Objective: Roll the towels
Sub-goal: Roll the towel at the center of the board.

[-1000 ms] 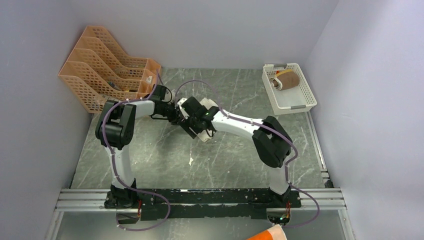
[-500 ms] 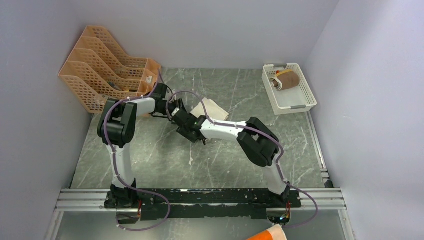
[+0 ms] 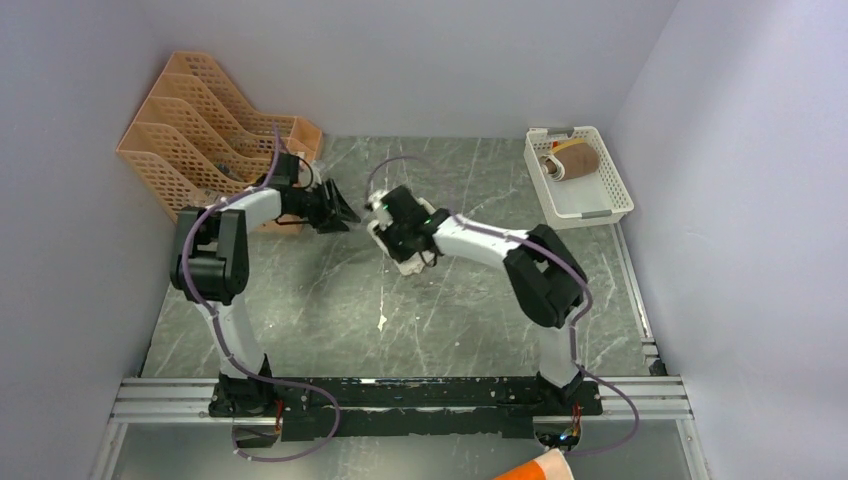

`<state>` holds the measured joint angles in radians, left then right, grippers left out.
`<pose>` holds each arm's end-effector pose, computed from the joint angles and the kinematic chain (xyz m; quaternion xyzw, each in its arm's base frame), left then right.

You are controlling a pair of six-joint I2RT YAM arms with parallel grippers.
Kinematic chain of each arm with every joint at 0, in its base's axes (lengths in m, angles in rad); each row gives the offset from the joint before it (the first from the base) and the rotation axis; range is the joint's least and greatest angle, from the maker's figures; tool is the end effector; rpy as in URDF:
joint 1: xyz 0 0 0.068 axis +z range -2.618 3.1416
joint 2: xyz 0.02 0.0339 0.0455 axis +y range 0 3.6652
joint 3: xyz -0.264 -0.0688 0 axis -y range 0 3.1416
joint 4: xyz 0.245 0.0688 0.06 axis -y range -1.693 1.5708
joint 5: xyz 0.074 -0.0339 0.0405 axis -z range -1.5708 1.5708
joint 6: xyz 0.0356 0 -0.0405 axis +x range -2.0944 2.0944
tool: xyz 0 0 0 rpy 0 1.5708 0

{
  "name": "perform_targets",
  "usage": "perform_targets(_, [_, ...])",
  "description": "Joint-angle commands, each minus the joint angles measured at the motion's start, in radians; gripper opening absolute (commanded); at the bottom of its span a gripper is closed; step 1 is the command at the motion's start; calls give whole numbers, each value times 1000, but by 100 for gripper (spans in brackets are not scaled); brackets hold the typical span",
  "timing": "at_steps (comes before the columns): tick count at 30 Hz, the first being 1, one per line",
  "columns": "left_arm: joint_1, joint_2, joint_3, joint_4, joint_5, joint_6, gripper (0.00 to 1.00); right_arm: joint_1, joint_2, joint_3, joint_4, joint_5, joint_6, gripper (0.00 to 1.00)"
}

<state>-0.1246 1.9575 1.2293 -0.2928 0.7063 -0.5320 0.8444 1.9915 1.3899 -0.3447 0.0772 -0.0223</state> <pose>0.3892 -0.0720 0.1535 -0.0907 0.9034 -0.3972 0.1338 0.2862 0.3180 0.1765 -0.3886 0.8680 0.0890 0.2961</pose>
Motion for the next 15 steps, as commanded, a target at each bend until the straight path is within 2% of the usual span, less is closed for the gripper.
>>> perform_targets(1, [14,-104,-21,69,9,-40,61,-160,-69,-42,172,-502,141,22])
perform_targets(4, [3,-124,-42,101,17,-53,61,-261,-32,-51,252,-734,245,23])
perform_targets(7, [-24,-112,-45,108,19,-47,61,-330,20,-43,314,-879,343,24])
perform_targets(15, [-108,-27,0,157,7,-72,60,-384,159,19,310,-967,393,27])
